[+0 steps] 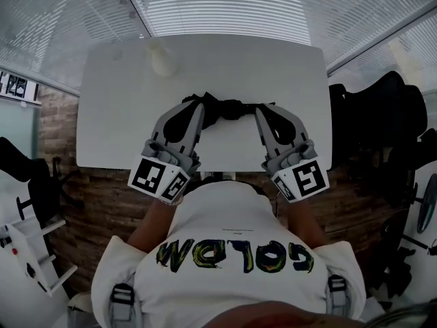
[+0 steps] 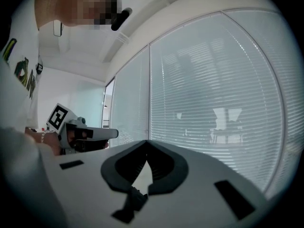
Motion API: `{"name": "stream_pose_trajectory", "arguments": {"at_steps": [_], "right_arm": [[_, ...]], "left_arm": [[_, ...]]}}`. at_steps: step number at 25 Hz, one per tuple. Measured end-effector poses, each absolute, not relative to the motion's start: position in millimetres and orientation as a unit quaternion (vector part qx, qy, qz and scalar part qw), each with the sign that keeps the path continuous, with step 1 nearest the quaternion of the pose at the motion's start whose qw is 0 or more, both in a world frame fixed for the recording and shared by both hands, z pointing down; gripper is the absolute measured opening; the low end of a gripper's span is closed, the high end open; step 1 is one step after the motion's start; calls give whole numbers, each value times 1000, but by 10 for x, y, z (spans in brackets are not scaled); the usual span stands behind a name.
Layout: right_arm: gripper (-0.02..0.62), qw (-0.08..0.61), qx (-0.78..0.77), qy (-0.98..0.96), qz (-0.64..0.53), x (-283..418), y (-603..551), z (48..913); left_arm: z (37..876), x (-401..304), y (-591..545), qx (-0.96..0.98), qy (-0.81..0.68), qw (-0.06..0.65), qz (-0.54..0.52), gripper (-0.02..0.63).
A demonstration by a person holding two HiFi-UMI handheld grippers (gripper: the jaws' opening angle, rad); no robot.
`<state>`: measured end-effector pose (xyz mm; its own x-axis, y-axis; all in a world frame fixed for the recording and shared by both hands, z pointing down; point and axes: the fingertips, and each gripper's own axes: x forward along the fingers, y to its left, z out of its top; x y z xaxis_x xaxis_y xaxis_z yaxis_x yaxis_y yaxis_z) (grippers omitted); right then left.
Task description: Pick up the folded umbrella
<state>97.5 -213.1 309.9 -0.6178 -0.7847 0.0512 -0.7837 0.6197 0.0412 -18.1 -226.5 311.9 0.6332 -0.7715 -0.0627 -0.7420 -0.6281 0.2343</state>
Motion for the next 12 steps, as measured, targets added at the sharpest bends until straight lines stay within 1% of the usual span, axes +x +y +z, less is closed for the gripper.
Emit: {"name": "stream_pose_trajectory", "arguments": {"at_steps": [6,12], "right_arm": [[21,77,418,-905,-17,797,-2194,3322],[73,109,406,-907,-11,659,-2297,3547]], "left_arm": [[3146,-255,-2266,899,-419,96,-78,11],[3166,-375,-2300,896,-425,99,-81,11]]}}
